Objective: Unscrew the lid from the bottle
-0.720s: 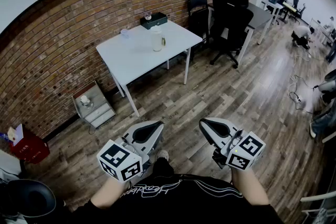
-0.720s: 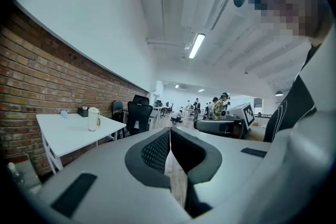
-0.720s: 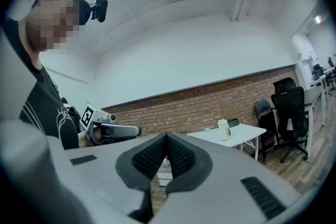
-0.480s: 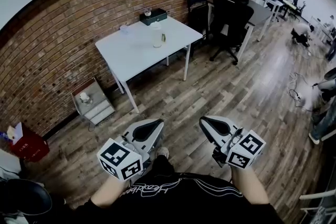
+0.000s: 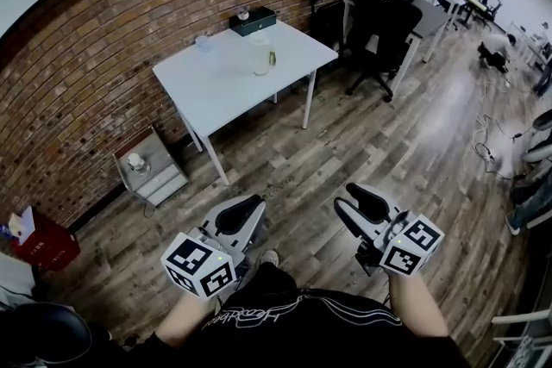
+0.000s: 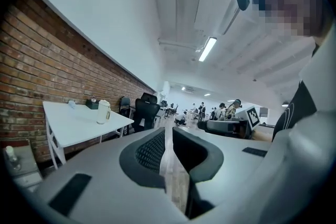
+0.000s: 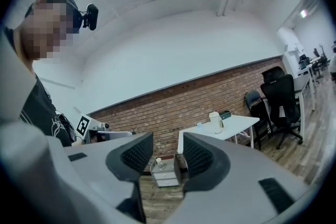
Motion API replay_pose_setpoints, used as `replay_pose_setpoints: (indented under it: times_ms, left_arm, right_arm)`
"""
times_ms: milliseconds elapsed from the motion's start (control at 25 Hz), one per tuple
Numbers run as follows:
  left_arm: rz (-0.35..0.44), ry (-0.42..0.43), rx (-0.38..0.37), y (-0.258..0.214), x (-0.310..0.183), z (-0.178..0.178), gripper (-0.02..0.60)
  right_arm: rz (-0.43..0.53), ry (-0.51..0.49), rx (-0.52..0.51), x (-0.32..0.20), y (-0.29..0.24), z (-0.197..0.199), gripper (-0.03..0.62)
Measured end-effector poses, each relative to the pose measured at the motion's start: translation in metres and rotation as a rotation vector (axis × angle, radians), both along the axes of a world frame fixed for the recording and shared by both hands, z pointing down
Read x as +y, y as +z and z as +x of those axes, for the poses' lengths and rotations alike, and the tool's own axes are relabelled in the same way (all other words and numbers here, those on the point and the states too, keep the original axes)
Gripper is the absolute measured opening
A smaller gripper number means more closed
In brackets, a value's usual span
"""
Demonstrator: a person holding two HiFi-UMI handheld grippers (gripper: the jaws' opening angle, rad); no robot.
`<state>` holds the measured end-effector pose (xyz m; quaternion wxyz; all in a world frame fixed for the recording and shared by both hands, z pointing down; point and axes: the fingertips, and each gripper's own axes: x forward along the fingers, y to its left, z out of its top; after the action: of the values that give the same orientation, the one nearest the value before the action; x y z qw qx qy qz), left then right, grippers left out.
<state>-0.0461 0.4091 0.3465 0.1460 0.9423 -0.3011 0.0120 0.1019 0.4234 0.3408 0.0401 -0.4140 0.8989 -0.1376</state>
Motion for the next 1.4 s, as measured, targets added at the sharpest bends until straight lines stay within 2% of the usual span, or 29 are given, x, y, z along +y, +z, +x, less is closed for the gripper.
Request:
replay_pose_setpoints:
  times_ms: [40, 240, 440, 560, 800, 1200, 1400]
  left_arm:
    - [-0.013, 0.009, 0.009, 0.003, -0.009, -0.001, 0.059]
    - [-0.042, 0.038, -0.008, 0.011, -0.068, -0.008, 0.239]
    - [-0.033, 0.027, -0.049, 0.012, -0.135, -0.031, 0.309]
    - [-0.018, 0.015, -0.074, 0.012, -0.167, -0.046, 0.330]
    - [-0.005, -0.017, -0.078, 0.014, -0.221, -0.071, 0.341]
    - [-0.030, -0.049, -0.056, 0.033, -0.278, -0.062, 0.360]
    - [-0.019, -0.047, -0.085, 0.038, -0.318, -0.044, 0.365]
  right_arm:
    - [-0.004, 0.011, -0.001, -0.009, 0.001, 0.001, 0.170]
    - [-0.031, 0.063, -0.014, -0.068, 0.005, -0.003, 0.273]
    - [-0.030, 0.061, 0.005, -0.134, -0.002, -0.022, 0.324]
    - [-0.040, 0.050, 0.024, -0.165, 0.000, -0.034, 0.351]
    - [-0.027, 0.037, 0.047, -0.214, -0.002, -0.058, 0.405]
    - [-0.038, 0.059, 0.039, -0.272, 0.005, -0.040, 0.417]
    - [-0.041, 0.011, 0.028, -0.320, 0.014, -0.031, 0.417]
